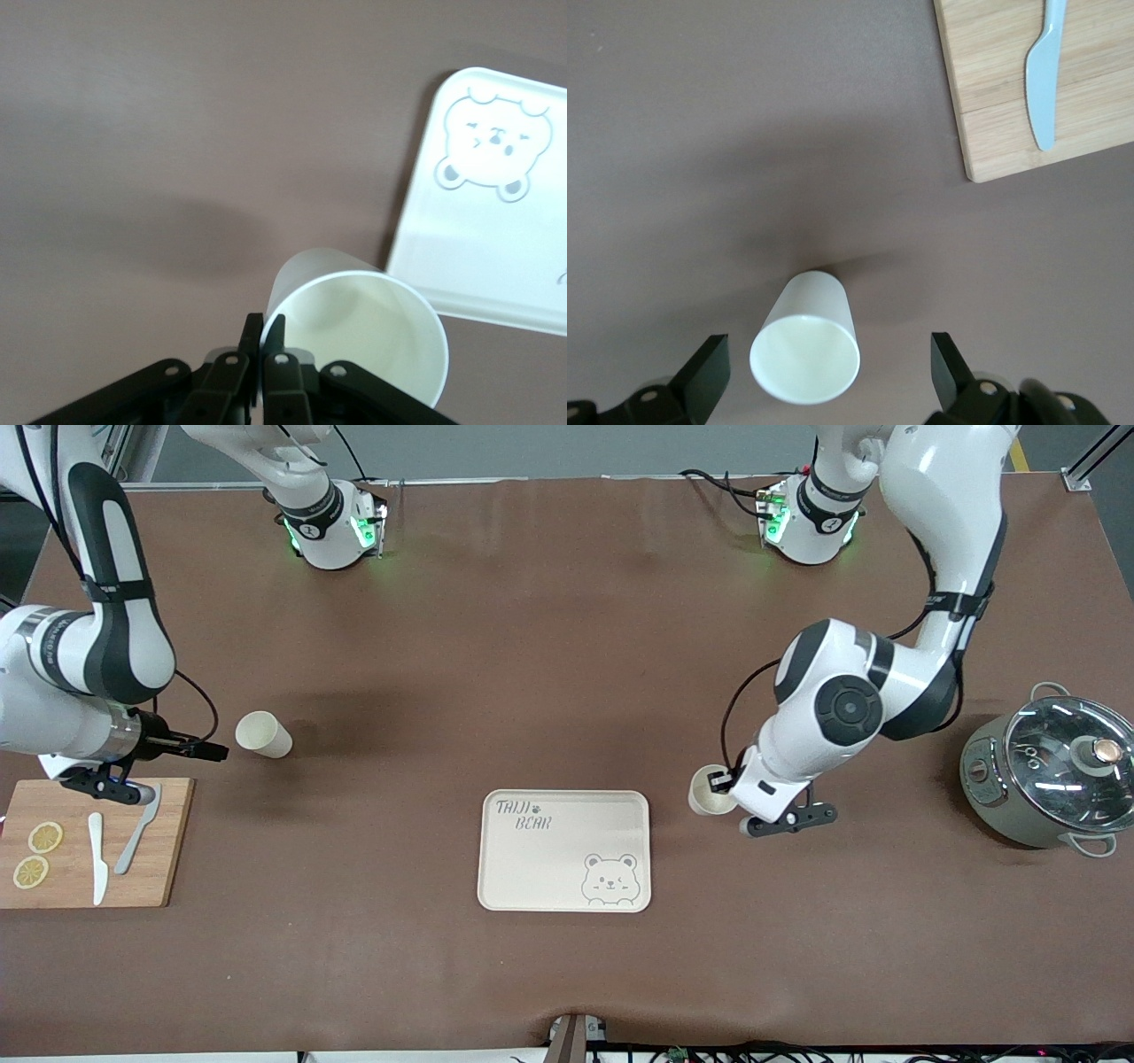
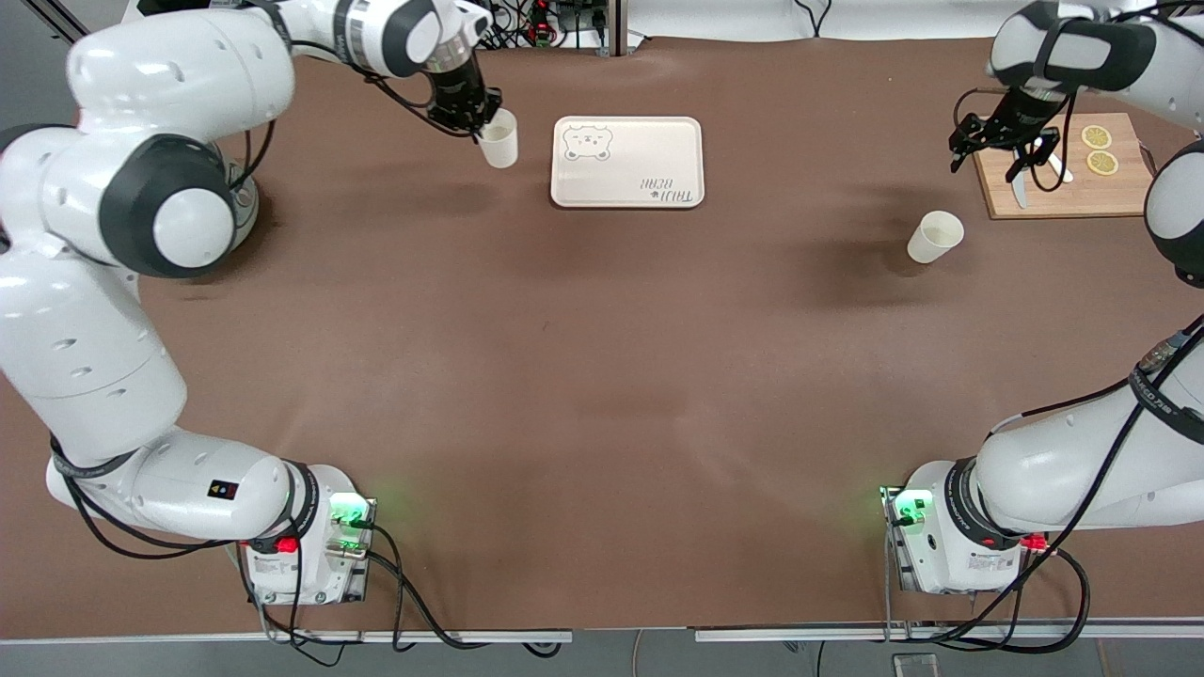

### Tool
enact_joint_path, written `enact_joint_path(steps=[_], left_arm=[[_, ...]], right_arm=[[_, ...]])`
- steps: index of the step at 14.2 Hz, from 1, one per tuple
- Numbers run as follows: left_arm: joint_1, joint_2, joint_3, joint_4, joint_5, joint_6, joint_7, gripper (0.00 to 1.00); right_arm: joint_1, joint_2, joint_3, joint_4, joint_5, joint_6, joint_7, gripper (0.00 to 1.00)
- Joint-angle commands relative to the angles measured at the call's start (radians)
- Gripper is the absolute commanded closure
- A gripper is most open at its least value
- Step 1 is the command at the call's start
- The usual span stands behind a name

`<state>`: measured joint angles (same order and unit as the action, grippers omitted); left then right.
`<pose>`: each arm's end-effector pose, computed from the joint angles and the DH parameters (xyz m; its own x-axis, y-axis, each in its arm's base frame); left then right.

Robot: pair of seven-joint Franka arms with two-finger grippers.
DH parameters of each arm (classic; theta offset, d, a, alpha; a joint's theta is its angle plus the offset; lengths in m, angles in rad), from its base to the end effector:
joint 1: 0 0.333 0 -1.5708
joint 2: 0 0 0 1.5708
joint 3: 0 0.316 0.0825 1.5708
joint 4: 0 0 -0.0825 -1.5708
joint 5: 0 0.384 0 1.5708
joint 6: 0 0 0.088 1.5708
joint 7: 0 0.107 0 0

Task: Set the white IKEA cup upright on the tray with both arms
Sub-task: 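Carry the cup to the tray while the right gripper reaches the other cup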

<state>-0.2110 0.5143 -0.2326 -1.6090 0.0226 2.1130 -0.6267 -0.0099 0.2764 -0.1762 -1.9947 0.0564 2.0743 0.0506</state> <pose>0.6270 -0.2742 0.3361 0.9789 0.1971 -0.0532 0.2008 -0.9765 0.0777 0.5690 -0.1014 0.3103 0.9467 -0.2601 -0.1901 -0.2623 -0.9649 0.0142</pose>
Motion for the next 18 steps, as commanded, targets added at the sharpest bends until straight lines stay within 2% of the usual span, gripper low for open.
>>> enact_joint_path(steps=[1,4,7,12,16,18], left_arm=[[-0.042,0.108,0.004,0.139,0.01,-0.007,-0.077,1.0],[-0.09,0.182,0.009,0.205,0.01,0.048,-0.155,1.0],[-0.114,0.22,0.013,0.207,0.008,0.142,-0.203,1.0],[-0.162,0.268,0.018,0.215,0.013,0.208,-0.258,1.0],[-0.163,0.279,0.016,0.209,0.04,0.208,-0.258,1.0],[-0.162,0.296,0.016,0.21,0.042,0.208,-0.258,1.0]], right_arm=[[0.005,-0.045,0.003,-0.072,0.006,0.047,0.015,0.0],[0.007,-0.055,0.004,-0.134,0.006,0.079,0.018,0.0],[0.039,-0.06,0.004,-0.171,0.026,0.105,0.038,0.0],[0.036,-0.103,0.003,-0.231,0.025,0.106,0.035,0.0],[0.025,-0.102,0.0,-0.242,0.019,0.112,0.025,0.09],[0.018,-0.097,0.0,-0.275,0.013,0.174,0.022,0.11]])
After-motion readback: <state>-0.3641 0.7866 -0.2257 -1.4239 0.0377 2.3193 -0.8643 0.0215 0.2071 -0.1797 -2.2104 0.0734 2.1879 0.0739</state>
